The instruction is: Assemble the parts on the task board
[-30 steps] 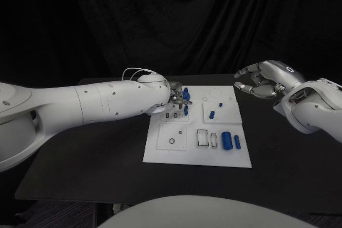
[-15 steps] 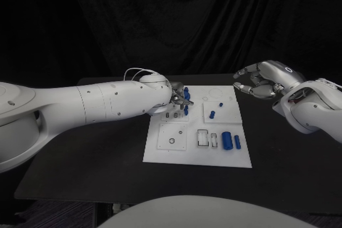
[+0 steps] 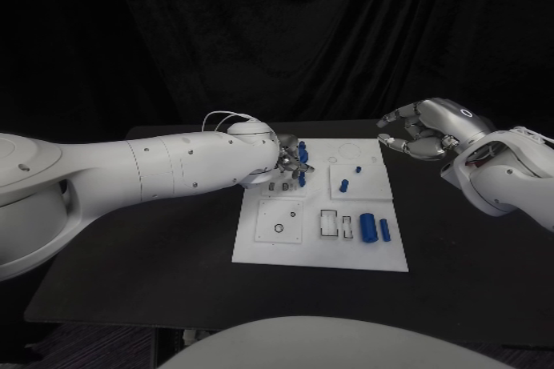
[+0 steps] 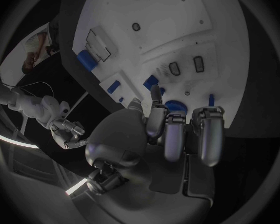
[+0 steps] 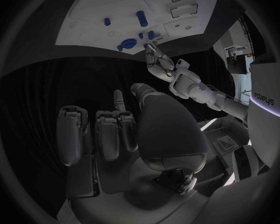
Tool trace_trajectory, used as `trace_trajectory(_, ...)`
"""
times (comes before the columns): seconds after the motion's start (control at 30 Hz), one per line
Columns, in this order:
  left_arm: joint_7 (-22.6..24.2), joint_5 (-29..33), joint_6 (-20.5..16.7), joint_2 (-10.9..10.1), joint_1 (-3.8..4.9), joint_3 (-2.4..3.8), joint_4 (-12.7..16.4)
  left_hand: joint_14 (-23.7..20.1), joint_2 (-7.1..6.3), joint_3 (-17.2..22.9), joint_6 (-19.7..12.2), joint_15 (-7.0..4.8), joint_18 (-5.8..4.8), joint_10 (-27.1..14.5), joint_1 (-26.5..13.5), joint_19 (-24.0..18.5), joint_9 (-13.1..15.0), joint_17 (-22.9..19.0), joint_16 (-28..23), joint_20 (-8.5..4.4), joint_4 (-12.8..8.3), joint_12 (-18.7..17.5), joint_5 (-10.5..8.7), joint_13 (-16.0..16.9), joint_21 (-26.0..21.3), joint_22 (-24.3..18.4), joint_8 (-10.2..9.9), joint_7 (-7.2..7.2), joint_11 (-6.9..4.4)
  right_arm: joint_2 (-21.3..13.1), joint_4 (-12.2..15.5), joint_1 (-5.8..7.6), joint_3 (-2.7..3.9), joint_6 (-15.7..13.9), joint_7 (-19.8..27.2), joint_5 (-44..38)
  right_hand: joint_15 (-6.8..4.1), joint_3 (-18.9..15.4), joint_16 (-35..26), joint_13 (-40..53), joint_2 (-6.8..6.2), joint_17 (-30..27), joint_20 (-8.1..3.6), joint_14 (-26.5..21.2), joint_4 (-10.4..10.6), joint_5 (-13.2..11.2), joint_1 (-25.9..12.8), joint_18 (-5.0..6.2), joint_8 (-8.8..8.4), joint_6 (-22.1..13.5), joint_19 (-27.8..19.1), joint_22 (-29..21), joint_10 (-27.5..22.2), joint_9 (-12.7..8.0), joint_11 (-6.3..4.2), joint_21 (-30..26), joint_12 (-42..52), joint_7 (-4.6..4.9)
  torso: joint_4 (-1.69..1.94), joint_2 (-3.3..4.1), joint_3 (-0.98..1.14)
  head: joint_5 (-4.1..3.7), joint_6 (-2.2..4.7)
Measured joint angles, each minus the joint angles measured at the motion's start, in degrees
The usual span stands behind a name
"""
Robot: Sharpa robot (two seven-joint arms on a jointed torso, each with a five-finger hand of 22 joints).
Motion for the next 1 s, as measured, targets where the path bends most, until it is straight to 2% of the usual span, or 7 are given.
trace_trajectory(0.2,0.1,0.0,0.3,0.2,-0.12,0.00,-0.1,-0.1,0.22,0.3,0.0,0.07,0.00,0.0,0.2,0.0,0.0,0.0,0.0,0.00,-0.3,0.0,0.26,0.0,0.0,0.0,-0.3,0.00,0.00,0.1,0.0,-0.02,0.00,0.1,0.0,0.0,0.00,0.0,0.0,0.0,0.00,0.0,0.00,0.0,0.0,0.0,0.0,0.00,0.00,0.0,0.0,0.0,0.0,0.0,0.00,0.0,0.0,0.00,-0.04,-0.06,0.00,-0.02,0.00)
trace_trajectory(0.57,0.3,0.0,1.0,0.7,-0.47,0.00,-0.7,-0.1,-0.16,0.9,0.2,0.08,0.00,0.0,1.1,-0.2,0.1,0.0,0.0,0.20,-0.6,0.0,1.05,0.0,-0.2,0.0,-0.9,0.17,0.00,0.1,0.0,-0.02,0.00,0.2,0.0,0.0,0.00,0.0,0.0,0.0,0.00,0.0,0.00,0.0,0.0,0.0,0.0,0.00,0.00,0.0,0.0,0.0,0.0,0.0,0.00,0.0,-0.2,0.00,0.02,-0.08,0.04,-0.20,-0.01)
trace_trajectory(1.0,0.3,0.0,1.6,0.8,-0.60,0.00,-0.8,-0.2,-0.16,1.3,0.4,0.18,0.00,0.0,1.1,-0.2,0.3,0.0,0.0,0.20,-0.7,0.0,1.33,0.0,-0.4,0.0,-1.2,0.00,0.00,0.1,0.1,-0.02,0.00,0.4,-0.1,0.0,0.00,0.0,0.0,0.0,0.00,0.0,0.00,0.0,0.0,0.0,0.0,0.00,0.00,0.0,0.0,0.0,0.0,-0.1,-0.01,0.0,-0.2,0.00,0.09,-0.07,0.01,0.03,-0.01)
